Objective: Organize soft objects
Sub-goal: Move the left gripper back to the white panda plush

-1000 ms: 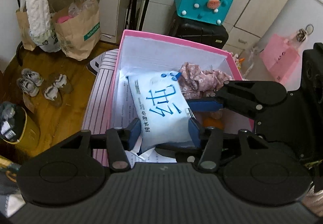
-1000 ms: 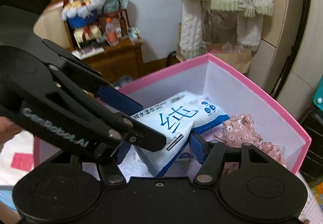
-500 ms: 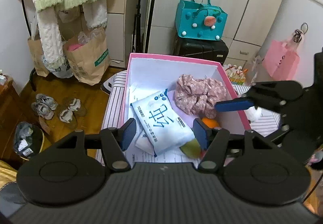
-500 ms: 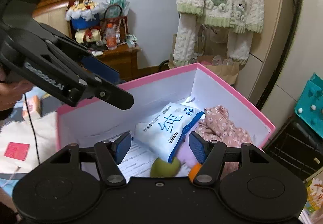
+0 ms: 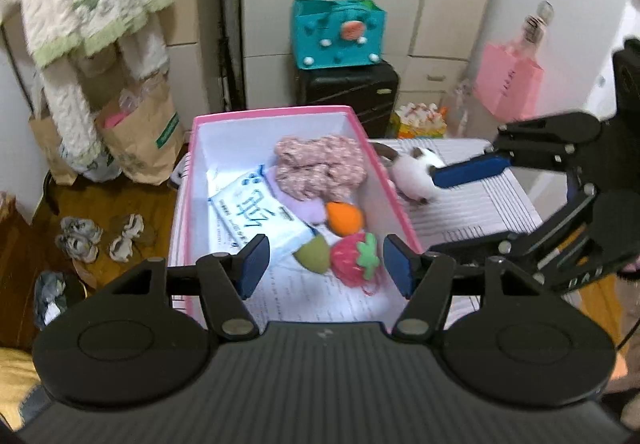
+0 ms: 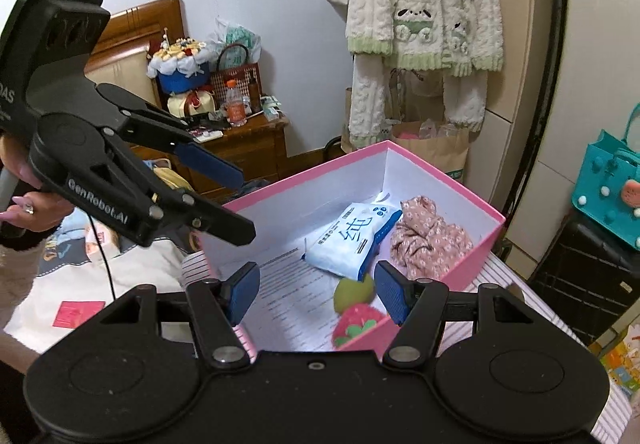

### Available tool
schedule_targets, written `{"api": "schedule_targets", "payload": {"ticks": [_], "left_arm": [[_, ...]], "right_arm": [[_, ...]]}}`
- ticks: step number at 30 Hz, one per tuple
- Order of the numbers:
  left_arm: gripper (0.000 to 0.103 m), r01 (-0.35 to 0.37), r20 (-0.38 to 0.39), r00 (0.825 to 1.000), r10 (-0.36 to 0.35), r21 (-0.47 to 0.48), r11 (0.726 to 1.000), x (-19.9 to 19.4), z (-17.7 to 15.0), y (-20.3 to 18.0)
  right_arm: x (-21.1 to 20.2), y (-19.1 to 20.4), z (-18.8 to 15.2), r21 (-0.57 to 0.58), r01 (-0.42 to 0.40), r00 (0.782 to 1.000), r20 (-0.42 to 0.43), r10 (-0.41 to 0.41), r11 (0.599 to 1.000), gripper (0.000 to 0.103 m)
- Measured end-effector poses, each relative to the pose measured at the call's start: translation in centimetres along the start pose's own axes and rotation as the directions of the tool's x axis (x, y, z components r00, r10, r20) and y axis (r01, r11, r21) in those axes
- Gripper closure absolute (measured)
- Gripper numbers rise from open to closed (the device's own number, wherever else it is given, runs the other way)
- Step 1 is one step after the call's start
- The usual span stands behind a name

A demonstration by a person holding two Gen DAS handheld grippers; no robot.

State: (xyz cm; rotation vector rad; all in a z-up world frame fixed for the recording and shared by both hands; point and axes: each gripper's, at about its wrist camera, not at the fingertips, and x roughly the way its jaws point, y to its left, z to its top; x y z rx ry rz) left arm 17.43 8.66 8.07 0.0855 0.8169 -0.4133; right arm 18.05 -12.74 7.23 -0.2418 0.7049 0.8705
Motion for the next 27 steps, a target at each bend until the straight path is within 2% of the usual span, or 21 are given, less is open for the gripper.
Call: {"api": "schedule_targets", "payload": {"ticks": [5, 15, 27], "left_arm": [[0.04, -0.019, -0.027, 0.999, 0.022, 0.103, 0.994, -0.9, -0.8, -3.5], [0.035, 0.039, -0.046, 0.999, -0.03, 0.225, 0.974, -1.9, -1.5, -9.3], [0.03, 0.139, -0.066, 0.99, -0.126, 0.277, 0.951, 1.1, -0.3, -14.5]], "right_arm": [[-2.7, 0.5, -1.8, 0.006, 0.006, 1.0, -0.003, -0.006, 1.0, 0.034], [-7.7, 0.3, -5.5, -0.001, 0.082, 0.996, 0.031, -0.082, 0.997, 0.033], [-10.3, -2.4, -9.3, 0.051, 0.126, 0.991, 0.045, -0.128, 0.991, 0.031]]}}
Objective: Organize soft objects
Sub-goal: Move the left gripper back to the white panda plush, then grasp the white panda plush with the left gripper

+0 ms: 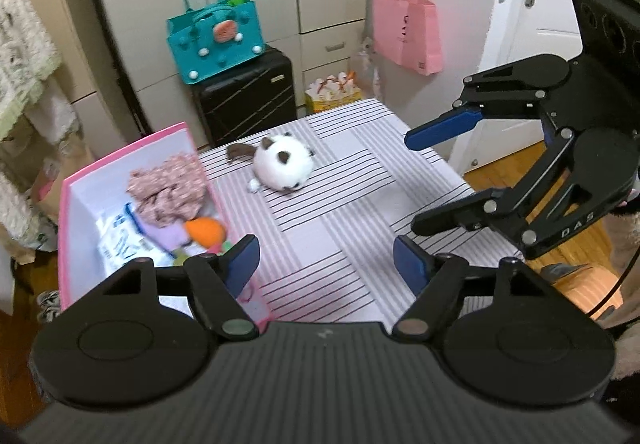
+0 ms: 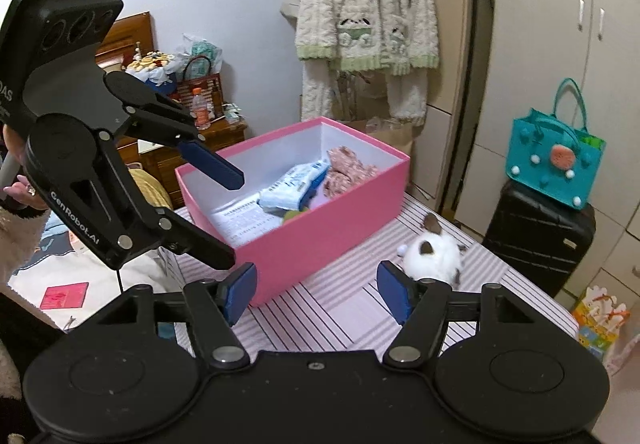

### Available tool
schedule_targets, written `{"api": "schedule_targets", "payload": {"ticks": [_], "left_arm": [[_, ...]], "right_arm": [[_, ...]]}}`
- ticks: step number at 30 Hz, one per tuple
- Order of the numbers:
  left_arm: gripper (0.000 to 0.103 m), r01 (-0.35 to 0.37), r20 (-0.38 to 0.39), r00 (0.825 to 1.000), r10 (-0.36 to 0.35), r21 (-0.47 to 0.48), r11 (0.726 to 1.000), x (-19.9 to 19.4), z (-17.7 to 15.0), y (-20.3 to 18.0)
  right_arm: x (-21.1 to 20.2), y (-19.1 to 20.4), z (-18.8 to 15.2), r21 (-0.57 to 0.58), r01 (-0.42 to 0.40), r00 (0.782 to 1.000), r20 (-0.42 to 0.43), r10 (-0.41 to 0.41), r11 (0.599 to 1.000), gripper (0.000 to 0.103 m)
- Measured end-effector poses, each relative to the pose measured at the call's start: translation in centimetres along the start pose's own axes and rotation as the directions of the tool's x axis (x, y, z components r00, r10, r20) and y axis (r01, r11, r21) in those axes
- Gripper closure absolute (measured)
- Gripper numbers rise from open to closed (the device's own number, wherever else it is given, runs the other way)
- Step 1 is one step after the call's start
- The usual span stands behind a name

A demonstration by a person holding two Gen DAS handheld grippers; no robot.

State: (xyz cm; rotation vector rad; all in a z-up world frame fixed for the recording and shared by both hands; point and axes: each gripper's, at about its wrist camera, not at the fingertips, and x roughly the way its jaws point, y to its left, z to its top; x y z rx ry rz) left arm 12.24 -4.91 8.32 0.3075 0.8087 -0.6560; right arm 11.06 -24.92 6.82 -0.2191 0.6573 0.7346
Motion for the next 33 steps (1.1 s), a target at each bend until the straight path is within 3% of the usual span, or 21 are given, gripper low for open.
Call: {"api": "schedule_targets", "payload": {"ticks": [10, 16, 23, 33], "left_arm": [[0.029, 0.054, 0.003, 0.999, -0.054, -0.048, 0.997, 5.5, 2.0, -0.5], [0.029, 0.061, 0.042, 0.998, -0.054, -0.181, 0.982, 9.2, 2.9, 0.7], [0.027, 0.033, 0.085, 0.996, -0.004, -0.336, 0.941, 13.6, 3.7, 1.9], [0.027, -0.096, 0.031, 0.992, 0.122, -0.448, 0.889, 20.2, 4.7, 3.3]], "right_arm": [[1.5, -3.7, -2.6, 0.003, 0.013, 1.0, 0.011, -0.013, 1.0, 0.027], [4.2, -7.0, -4.0, 0.023, 0.025, 1.0, 0.014, -0.025, 0.999, 0.025], [8.2, -10.7, -5.3, 0.047, 0.04, 0.999, 0.021, -0.041, 0.998, 0.024], [14.4, -12.5, -5.7, -0.042, 0.026, 0.999, 0.027, -0.025, 0.999, 0.021]]}}
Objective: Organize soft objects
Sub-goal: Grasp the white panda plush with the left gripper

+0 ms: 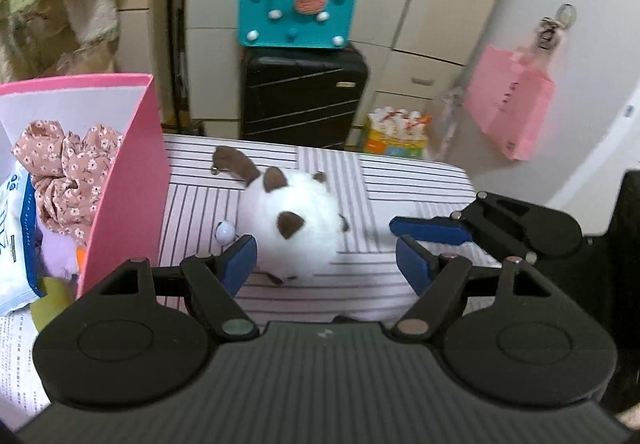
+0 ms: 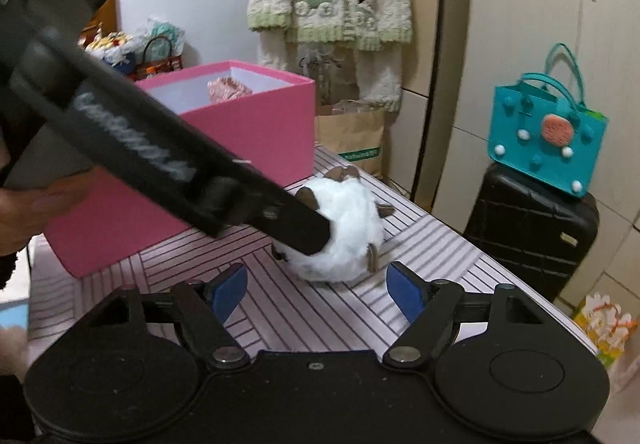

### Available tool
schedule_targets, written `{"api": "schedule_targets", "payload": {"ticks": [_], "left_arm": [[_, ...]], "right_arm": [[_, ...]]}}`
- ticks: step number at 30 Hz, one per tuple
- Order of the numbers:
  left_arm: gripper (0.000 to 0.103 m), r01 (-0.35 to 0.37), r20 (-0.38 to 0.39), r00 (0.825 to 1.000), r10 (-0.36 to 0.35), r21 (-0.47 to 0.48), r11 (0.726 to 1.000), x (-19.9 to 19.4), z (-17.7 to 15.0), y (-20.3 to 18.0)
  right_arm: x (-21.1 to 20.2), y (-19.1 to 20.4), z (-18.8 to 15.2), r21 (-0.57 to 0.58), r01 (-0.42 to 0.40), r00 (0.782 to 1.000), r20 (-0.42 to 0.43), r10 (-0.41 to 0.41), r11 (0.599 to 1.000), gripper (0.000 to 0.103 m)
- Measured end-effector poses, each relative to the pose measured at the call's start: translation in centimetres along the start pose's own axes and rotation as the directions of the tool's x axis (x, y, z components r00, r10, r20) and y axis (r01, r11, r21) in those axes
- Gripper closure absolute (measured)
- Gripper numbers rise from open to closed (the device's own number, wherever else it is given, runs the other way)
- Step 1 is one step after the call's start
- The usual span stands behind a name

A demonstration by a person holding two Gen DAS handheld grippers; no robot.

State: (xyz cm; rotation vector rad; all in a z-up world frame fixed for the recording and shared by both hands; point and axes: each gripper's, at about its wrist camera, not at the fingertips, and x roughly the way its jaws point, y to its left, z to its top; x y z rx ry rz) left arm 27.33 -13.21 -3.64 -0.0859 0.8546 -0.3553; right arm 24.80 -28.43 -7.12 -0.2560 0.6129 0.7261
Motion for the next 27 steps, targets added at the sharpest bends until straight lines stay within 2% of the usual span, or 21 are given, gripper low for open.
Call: {"api": "schedule_targets", "payload": {"ticks": [3, 5, 10, 14, 17, 18, 21, 27], "left_arm": [[0.027, -0.05, 0.018, 0.999, 0.05, -0.017, 0.999, 1.2, 0.2, 0.1], [0.027, -0.077, 0.028, 0.997, 0.078, -0.032, 0.997, 1.8, 0.4, 0.2], [0.029, -0.074, 0.032, 0.996, 0.079, -0.122, 0.99, 2.7, 0.7, 1.4], [0.03, -0.084, 0.028, 0.996, 0.088, -0.11, 0.99, 3.4, 0.6, 1.5], [0.036, -0.088, 0.007, 0.996, 0.09, -0.108, 0.99, 4.1, 0.3, 1.7], [0.042, -0.086, 0.0, 0.996, 0.087, -0.112, 0.99, 4.2, 0.1, 1.8], [0.043, -0.084, -0.003, 0.996, 0.085, -0.117, 0.99, 4.4, -0.2, 1.7], [0.044, -0.069, 0.004, 0.998, 0.069, -0.05, 0.996, 3.4, -0.7, 0.4]], "right_arm": [[1.4, 0.0, 0.0, -0.026, 0.008, 1.0, 0.001, -0.008, 1.0, 0.016], [2.3, -0.1, 0.0, -0.038, 0.019, 1.0, 0.005, -0.019, 0.999, 0.016], [3.9, -0.5, 0.4, -0.045, 0.015, 1.0, -0.002, -0.015, 0.999, 0.015], [4.6, -1.1, 0.5, -0.021, -0.037, 0.999, -0.03, 0.036, 0.999, 0.017], [4.3, -1.3, 0.6, 0.016, -0.05, 0.999, -0.002, 0.05, 0.999, 0.021], [4.2, -1.3, 0.6, 0.02, -0.05, 0.999, 0.004, 0.05, 0.999, 0.025], [3.7, -1.1, 0.5, 0.02, -0.033, 0.999, 0.007, 0.033, 0.999, 0.032], [1.9, -0.1, 0.2, 0.075, 0.008, 1.0, 0.015, -0.009, 0.997, 0.033]]}}
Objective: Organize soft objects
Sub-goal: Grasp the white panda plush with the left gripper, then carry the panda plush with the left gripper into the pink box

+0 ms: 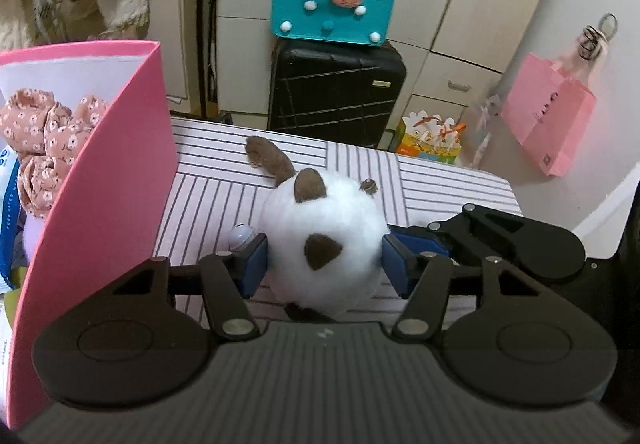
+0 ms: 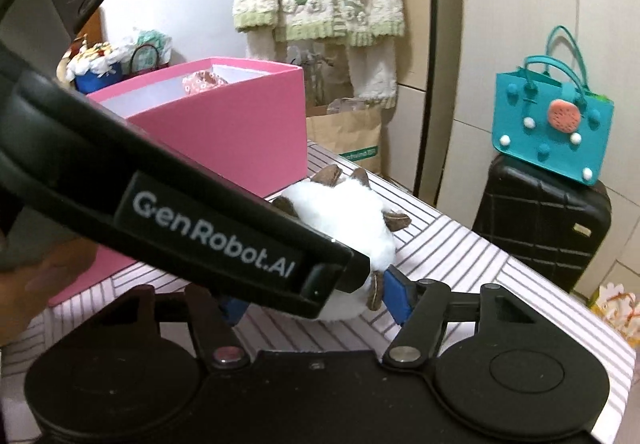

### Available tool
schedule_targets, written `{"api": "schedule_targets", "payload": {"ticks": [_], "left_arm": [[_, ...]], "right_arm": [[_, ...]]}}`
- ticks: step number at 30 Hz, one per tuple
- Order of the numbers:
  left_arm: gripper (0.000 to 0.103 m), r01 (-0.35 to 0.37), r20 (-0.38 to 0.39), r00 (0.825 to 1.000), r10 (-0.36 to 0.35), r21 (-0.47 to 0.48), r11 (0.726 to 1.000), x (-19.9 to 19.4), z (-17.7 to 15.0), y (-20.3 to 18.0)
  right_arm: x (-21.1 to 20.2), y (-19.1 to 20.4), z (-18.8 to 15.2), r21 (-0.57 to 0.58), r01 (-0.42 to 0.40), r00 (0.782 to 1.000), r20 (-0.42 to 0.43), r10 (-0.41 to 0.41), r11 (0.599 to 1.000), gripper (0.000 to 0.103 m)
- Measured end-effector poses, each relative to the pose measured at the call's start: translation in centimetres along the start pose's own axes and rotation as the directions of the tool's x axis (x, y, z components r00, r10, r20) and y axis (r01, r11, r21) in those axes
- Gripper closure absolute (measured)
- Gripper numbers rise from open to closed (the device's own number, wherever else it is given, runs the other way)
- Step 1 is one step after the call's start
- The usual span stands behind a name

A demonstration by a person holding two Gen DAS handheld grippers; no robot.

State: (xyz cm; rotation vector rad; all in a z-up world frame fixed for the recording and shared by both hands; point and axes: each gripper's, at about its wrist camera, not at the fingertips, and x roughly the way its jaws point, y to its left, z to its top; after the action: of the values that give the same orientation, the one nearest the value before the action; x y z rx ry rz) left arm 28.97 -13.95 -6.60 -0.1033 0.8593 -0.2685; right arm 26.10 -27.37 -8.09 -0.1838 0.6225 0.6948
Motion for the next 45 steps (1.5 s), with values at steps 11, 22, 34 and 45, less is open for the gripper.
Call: {"api": "schedule_targets", "payload": {"ticks": [11, 22, 34, 45], "left_arm": [[0.044, 0.095, 0.018, 0.995, -0.096, 0.043, 0.995, -4.4, -2.1, -0.4], [0.044, 0.196, 0.05, 0.978, -0.201, 0.087, 0.977, -10.2, -4.5, 0.3], [0.044, 0.229, 0.166, 0.953, -0.255, 0.162, 0.96, -17.6, -5.2, 3.0], [0.044, 0.17, 0.315, 0.927, -0.204, 0.134, 0.976, -22.1, -4.6, 9.0]], "right_arm": [[-3.7, 3.9, -0.4, 0.034, 0.089, 0.996, 0.007, -0.089, 0.995, 0.033], [-8.1, 9.3, 0.0, 0.027, 0.192, 0.981, 0.022, -0.192, 0.981, 0.032], [-11.0, 15.4, 2.7, -0.075, 0.256, 0.961, 0.126, -0.246, 0.964, 0.032], [-8.7, 18.8, 6.9, -0.136, 0.183, 0.959, 0.242, -0.146, 0.974, 0.032]]}}
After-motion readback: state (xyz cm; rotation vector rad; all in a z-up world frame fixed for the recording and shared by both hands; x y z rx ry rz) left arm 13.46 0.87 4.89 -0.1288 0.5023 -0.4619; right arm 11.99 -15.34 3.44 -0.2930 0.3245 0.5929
